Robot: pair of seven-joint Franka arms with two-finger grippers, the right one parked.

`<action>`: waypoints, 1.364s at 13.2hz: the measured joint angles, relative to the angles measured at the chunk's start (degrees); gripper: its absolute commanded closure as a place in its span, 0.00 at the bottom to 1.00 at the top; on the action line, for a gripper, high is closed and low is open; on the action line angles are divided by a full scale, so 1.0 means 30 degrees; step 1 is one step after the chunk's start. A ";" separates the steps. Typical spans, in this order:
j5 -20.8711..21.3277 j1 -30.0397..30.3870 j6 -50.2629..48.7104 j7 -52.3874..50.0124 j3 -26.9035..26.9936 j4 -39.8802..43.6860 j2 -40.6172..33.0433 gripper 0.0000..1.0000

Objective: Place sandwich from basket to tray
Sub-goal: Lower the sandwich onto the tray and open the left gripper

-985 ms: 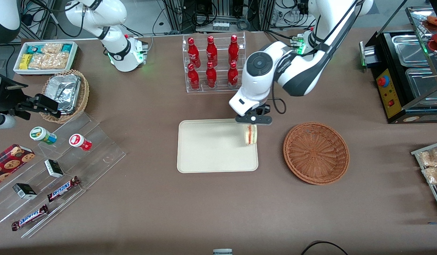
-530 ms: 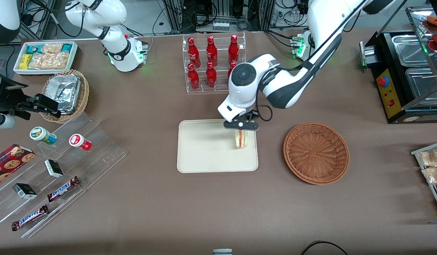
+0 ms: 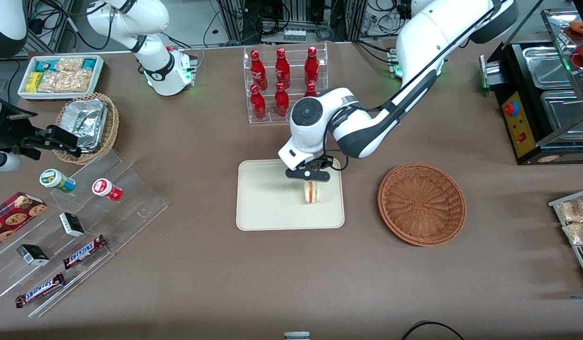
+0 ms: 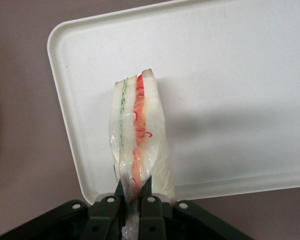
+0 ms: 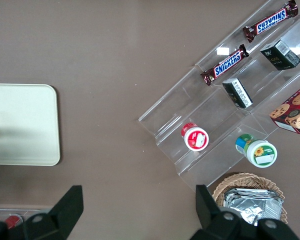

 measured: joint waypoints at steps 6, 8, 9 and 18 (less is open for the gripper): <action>0.1431 -0.0198 0.0000 -0.0120 -0.0002 0.0547 0.1110 1.00; 0.1790 -0.0209 0.0001 -0.0132 -0.0005 0.0624 0.1253 1.00; 0.2123 -0.0209 0.0000 -0.0251 -0.0005 0.0631 0.1352 1.00; 0.2865 -0.0217 0.0527 -0.1473 -0.0357 0.0878 0.1856 0.00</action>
